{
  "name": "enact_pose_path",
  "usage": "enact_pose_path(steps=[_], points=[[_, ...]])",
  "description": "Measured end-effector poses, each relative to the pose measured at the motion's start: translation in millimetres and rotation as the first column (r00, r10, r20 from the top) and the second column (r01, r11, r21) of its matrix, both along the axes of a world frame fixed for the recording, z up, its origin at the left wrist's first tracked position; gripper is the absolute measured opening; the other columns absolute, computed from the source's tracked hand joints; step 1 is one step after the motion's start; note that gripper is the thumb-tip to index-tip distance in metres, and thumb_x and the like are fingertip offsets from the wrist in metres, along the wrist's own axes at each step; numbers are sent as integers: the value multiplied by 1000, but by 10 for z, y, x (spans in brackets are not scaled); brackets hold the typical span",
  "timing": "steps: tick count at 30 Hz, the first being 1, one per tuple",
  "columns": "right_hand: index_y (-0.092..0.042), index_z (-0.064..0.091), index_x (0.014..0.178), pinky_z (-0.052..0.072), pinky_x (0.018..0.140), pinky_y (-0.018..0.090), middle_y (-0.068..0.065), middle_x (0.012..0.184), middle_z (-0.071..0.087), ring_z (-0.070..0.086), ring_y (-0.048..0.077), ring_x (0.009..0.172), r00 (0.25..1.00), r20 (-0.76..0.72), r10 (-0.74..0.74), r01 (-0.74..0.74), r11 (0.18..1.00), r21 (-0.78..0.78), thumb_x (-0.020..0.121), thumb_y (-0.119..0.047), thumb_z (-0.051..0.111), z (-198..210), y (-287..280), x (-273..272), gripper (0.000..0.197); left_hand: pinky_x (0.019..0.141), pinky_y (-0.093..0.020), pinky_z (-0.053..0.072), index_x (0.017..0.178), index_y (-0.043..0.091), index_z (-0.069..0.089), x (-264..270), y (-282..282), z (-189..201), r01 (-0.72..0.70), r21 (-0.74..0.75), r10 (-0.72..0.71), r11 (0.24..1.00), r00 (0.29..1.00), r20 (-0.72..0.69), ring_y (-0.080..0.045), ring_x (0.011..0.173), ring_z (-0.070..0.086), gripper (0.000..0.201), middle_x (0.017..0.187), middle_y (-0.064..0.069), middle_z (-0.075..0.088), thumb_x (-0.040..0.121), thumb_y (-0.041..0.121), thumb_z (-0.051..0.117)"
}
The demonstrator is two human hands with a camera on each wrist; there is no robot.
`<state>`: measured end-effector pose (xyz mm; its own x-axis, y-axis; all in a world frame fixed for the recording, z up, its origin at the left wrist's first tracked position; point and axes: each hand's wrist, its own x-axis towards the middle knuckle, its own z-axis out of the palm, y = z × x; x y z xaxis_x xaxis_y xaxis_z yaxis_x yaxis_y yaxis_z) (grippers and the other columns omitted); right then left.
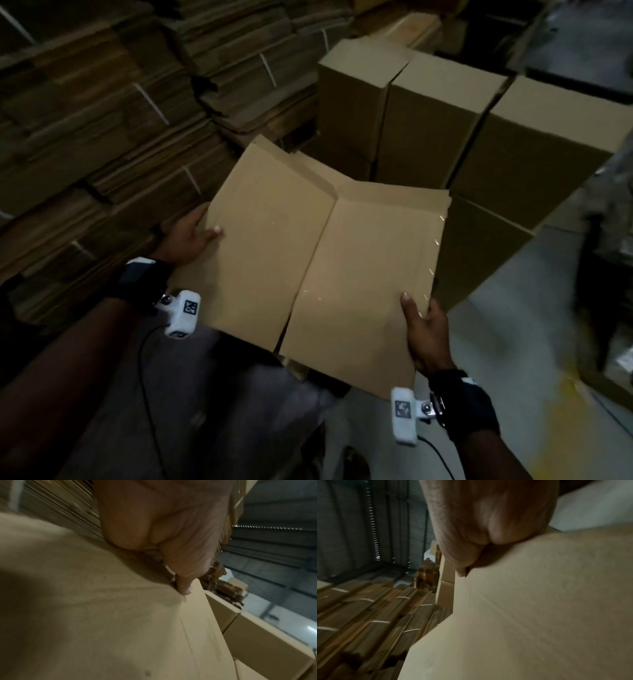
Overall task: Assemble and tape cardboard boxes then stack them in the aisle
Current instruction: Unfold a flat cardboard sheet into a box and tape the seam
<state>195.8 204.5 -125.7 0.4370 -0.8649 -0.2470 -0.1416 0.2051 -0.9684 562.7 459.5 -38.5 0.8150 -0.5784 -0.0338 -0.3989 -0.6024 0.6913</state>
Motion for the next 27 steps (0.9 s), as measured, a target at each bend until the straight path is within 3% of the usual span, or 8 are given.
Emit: enact_pose_path(steps=[2, 5, 9, 11, 14, 19, 24, 27], points=[[-18, 65, 126, 52, 102, 56, 0, 119, 73, 68, 21, 112, 998, -16, -67, 67, 998, 5, 98, -34, 67, -106, 52, 171, 33, 97, -24, 34, 146, 13, 43, 273, -230, -88, 13, 43, -15, 999, 999, 43, -24, 125, 51, 49, 137, -8, 53, 100, 15, 60], [-24, 64, 127, 50, 106, 51, -5, 123, 71, 66, 17, 115, 990, -78, -118, 118, 993, -1, 96, -42, 68, -369, 194, 410, 36, 105, -37, 37, 150, 5, 40, 707, -403, -424, 2, 170, -6, 985, 1000, 20, -36, 132, 49, 57, 147, -18, 50, 100, 22, 62], [-31, 58, 124, 43, 108, 35, -8, 127, 63, 58, 19, 120, 968, -158, -195, 201, 980, 19, 97, -33, 68, -576, 434, 694, 29, 93, -46, 46, 127, 3, 56, 1327, -446, -1027, 25, 275, -31, 961, 999, 18, -44, 113, 60, 64, 123, -23, 62, 92, 57, 56], [-24, 47, 141, 36, 111, 35, 0, 142, 53, 49, 24, 133, 946, -230, -227, 228, 973, -22, 95, -38, 69, -684, 544, 806, 53, 90, -47, 46, 115, -6, 59, 1460, -473, -1175, -28, 345, 24, 938, 1000, 16, -47, 106, 61, 61, 113, -29, 63, 95, 52, 57], [-11, 24, 159, 24, 119, 38, 13, 162, 31, 32, 34, 148, 879, -417, -232, 205, 973, -108, 89, -43, 74, -741, 676, 963, 91, 99, -47, 43, 124, -14, 56, 1577, -492, -1349, -73, 451, 79, 889, 997, 5, -47, 120, 56, 68, 128, -36, 57, 98, 49, 59], [-19, 8, 162, 27, 112, 55, 21, 162, 23, 26, 45, 145, 710, -695, -113, 139, 990, -19, 86, -67, 64, -794, 836, 1188, 105, 117, -45, 25, 151, -3, 35, 1728, -454, -1541, -78, 430, 141, 899, 983, -117, -40, 145, 34, 80, 156, -26, 35, 98, 52, 57], [-23, -1, 163, 26, 112, 56, 24, 161, 19, 22, 46, 145, 675, -731, -102, 171, 985, 20, 83, -69, 66, -875, 870, 1461, 114, 114, -42, 32, 150, 7, 40, 1824, -403, -1743, -189, 170, 222, 967, 954, -201, -36, 141, 40, 70, 152, -15, 43, 94, 33, 71], [-25, -1, 162, 27, 112, 58, 25, 159, 17, 21, 46, 143, 670, -735, -106, 206, 977, 47, 82, -67, 70, -864, 875, 1627, 115, 113, -42, 38, 137, 52, 51, 1979, -332, -2056, -348, -42, 336, 936, 925, -175, -23, 135, 49, 74, 141, 24, 49, 71, 66, 80]])
